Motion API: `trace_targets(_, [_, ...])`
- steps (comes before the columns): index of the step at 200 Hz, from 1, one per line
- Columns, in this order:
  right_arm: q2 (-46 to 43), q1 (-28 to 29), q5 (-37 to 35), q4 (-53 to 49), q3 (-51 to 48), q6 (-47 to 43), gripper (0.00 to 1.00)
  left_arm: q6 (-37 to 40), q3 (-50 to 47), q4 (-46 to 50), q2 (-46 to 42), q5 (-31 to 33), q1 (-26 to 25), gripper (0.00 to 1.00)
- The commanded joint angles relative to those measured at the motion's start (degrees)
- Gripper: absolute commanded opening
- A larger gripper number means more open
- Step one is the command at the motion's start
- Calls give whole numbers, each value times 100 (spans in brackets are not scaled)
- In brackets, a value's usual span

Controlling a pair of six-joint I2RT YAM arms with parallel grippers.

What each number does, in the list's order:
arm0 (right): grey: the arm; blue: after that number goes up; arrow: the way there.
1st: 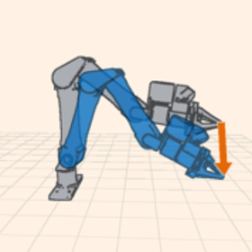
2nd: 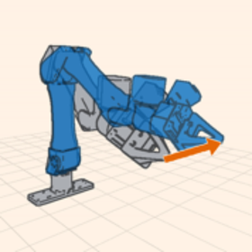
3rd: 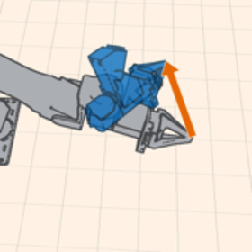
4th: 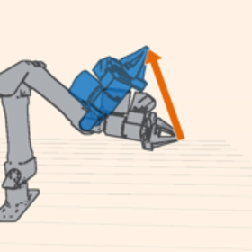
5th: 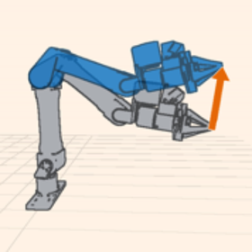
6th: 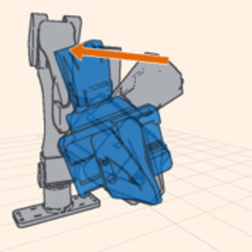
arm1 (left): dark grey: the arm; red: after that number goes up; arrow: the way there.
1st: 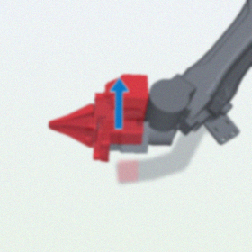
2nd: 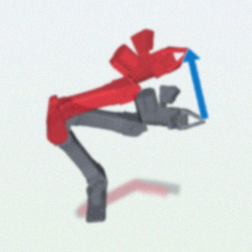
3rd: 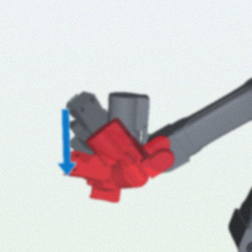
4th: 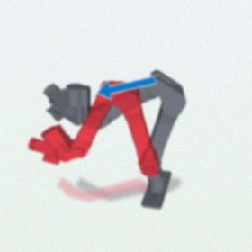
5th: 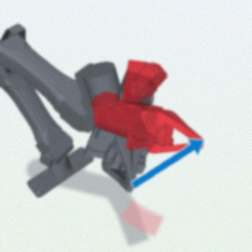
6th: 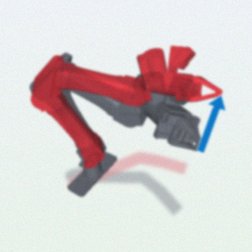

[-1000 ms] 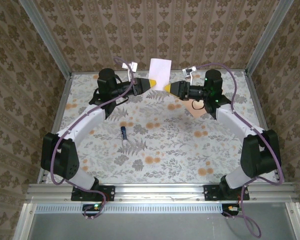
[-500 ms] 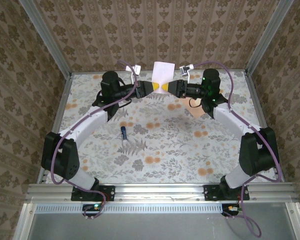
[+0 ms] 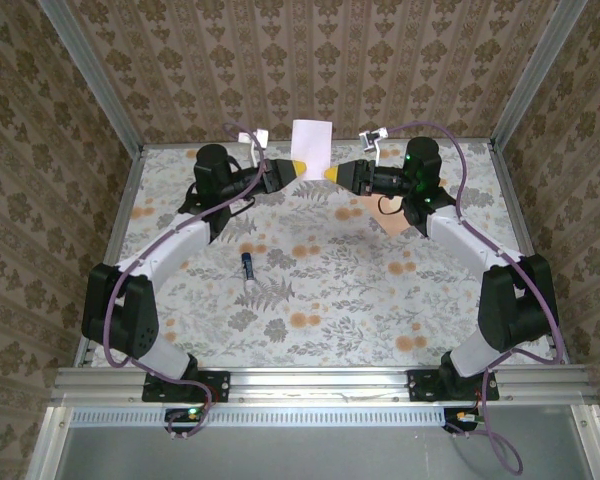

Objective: Place the letter into the envelope and seal it

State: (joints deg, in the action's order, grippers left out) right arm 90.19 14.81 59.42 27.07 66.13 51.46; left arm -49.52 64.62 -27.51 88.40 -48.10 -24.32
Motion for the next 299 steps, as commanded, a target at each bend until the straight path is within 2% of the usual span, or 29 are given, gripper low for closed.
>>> trace_targets(1, [-11,47,131,180,100,55,31,-36,-96,-201,-27,114,15,0])
trace_targets(14, [15,57,115,167,102,45,35,-64,-112,-246,-25,117,23,0])
trace_targets(57, [141,109,105,167,159,88,36,-214,-134,-410,-18,91,23,0])
trace_targets(103, [191,134,70,178,155,111,30,-326,-134,-525,-13,57,32,0])
trace_targets(138, [158,137,0,254,128,110,15,-374,-138,-569,4,39,33,0])
trace_targets(149, [161,129,-10,287,128,123,7,-383,-143,-584,6,26,32,0])
trace_targets(153, [164,128,-9,309,116,127,0,-388,-150,-589,10,24,32,0])
trace_targets(176, [151,128,-21,343,109,166,0,-383,-176,-597,6,-44,33,0])
trace_targets(189, [144,134,6,302,106,169,0,-366,-178,-598,-3,-115,61,5])
trace_targets(201, [120,131,39,214,124,142,0,-349,-179,-594,-29,-185,100,13])
trace_targets(251, [-70,133,92,-193,50,-132,0,-366,-77,-563,-73,-501,246,25])
trace_targets(280, [-127,145,196,-221,10,-95,0,-348,28,-569,-26,-672,277,42])
trace_targets(299, [-168,168,291,-311,-32,-110,0,-348,123,-586,30,-778,339,46])
